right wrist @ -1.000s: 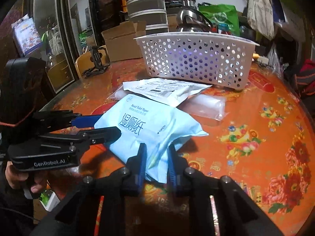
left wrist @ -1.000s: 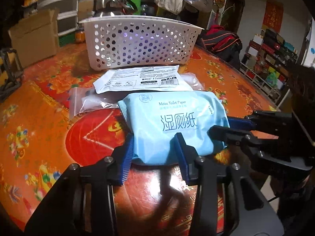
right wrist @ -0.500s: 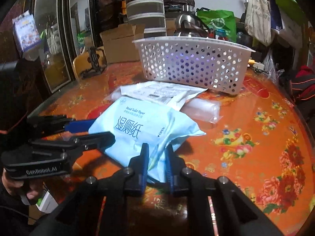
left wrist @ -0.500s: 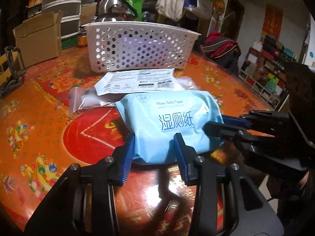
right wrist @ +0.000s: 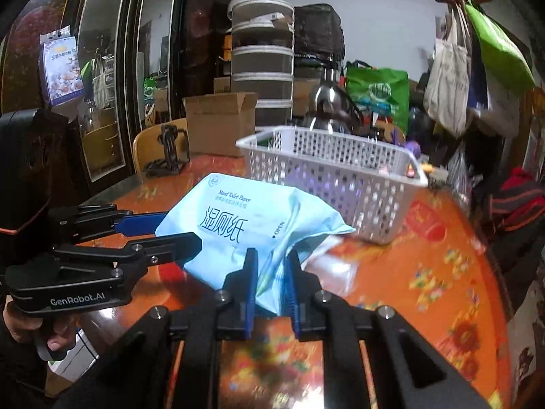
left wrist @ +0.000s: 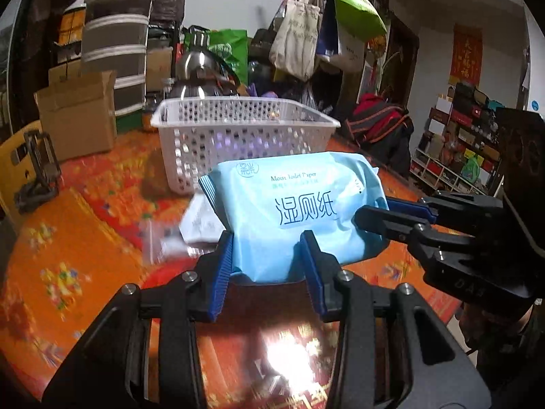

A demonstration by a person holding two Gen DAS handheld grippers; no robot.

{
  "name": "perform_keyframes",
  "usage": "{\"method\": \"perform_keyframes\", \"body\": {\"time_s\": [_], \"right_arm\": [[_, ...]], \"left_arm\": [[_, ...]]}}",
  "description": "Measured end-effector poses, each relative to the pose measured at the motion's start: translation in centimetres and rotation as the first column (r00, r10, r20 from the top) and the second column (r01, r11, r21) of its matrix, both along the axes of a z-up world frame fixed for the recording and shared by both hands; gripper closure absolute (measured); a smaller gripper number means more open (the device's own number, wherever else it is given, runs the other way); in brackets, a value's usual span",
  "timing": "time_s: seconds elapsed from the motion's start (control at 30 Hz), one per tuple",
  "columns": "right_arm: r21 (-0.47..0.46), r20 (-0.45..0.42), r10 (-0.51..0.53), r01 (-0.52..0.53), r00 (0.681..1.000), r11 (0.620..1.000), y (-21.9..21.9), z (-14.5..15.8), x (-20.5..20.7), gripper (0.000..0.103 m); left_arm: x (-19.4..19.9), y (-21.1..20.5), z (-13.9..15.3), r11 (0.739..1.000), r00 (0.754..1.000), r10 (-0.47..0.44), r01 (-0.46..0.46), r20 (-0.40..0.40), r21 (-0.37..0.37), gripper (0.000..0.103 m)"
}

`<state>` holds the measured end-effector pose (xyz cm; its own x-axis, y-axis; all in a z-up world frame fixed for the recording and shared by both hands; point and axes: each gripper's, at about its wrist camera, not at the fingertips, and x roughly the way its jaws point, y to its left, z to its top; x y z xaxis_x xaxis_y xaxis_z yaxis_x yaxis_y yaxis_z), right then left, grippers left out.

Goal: Organize soft objects
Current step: 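Lift the blue pack into the basket and open both tools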

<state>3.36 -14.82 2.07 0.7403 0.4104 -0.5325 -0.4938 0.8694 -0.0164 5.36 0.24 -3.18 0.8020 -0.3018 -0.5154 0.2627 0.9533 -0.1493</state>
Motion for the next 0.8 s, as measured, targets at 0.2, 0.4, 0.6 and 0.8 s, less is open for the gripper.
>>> {"method": "perform_keyframes", "body": {"time_s": [0.2,0.4,0.6,0.8], "right_arm": [[0.012,0.030,-0.004,0.004,1.000,1.000,0.1,3.7,3.9,0.088],[0.026,0.056,-0.025,0.024,0.998,0.999,0.0,7.4,9.2,0.089],[0.006,0.036,-0.015,0.015,0.999,1.000,0.3,8.8,15.3,0.089],[0.014,-0.045,0.010,-0.010,0.999,1.000,0.6,7.3,21.4,0.089]], "left_arm": [[2.9,0.1,3.8,1.000,0.999,0.023,-0.024,0.044,0.012,0.066],[8.6,0.1,8.4,0.999,0.995,0.041,-0.043,0.087,0.018,0.066],[15.5,0.2,11.3,0.998,0.996,0.049,-0.051,0.070,0.028,0.066],[22.5,1.1,10.9,0.998,0.998,0.059,-0.059,0.004,0.024,0.066]]}}
